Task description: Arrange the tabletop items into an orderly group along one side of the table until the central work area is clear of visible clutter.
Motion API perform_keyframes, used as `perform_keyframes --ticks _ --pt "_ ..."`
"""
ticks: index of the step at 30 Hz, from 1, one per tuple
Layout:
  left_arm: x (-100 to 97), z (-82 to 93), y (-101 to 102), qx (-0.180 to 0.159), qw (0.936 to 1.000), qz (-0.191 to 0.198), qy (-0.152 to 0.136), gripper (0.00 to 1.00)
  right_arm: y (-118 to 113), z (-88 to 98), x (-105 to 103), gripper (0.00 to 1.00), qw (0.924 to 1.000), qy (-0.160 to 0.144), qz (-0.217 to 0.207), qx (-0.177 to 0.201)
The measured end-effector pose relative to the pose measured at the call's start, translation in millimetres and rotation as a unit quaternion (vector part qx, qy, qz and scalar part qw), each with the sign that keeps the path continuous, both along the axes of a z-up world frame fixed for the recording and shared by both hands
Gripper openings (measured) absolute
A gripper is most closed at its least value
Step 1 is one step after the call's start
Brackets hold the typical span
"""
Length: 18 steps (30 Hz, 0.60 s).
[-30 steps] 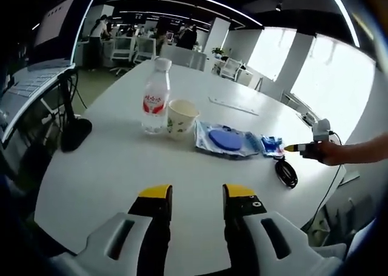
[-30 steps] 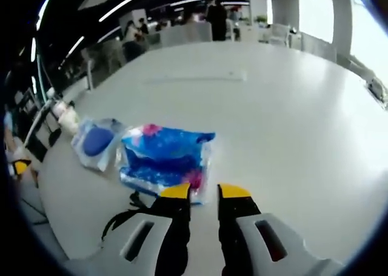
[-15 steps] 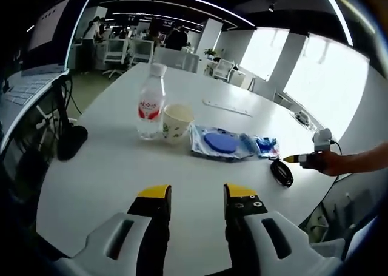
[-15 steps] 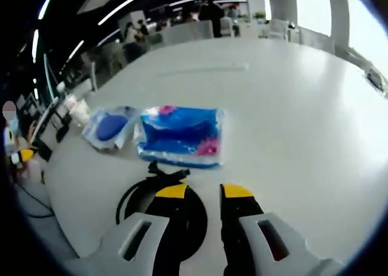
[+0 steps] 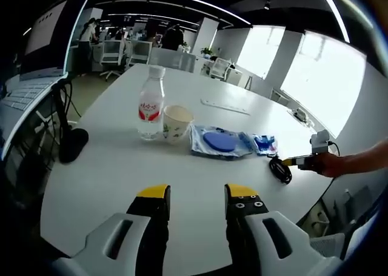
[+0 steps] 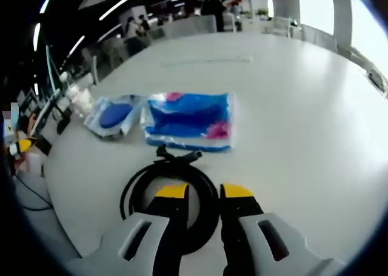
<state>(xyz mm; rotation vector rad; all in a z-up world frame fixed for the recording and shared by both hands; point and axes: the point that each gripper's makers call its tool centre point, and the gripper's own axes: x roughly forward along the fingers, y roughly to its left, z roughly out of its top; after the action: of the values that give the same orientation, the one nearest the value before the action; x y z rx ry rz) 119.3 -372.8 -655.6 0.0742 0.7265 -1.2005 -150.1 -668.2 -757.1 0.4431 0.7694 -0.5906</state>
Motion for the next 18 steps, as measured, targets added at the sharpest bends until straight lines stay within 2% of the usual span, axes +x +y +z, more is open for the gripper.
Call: perform_keyframes --ticks 9,18 --pt "2.7 -3.6 9.1 0.003 0.9999 0.01 0.003 0.34 -1.4 -2.7 -2.3 0.08 0.9998 0.017 -0.008 -0.009" --pt "2.7 -0.2 4.7 -0.002 1.0 0.008 0.003 0.34 5.3 -1.2 2.9 0.05 0.9998 0.016 -0.006 -0.006"
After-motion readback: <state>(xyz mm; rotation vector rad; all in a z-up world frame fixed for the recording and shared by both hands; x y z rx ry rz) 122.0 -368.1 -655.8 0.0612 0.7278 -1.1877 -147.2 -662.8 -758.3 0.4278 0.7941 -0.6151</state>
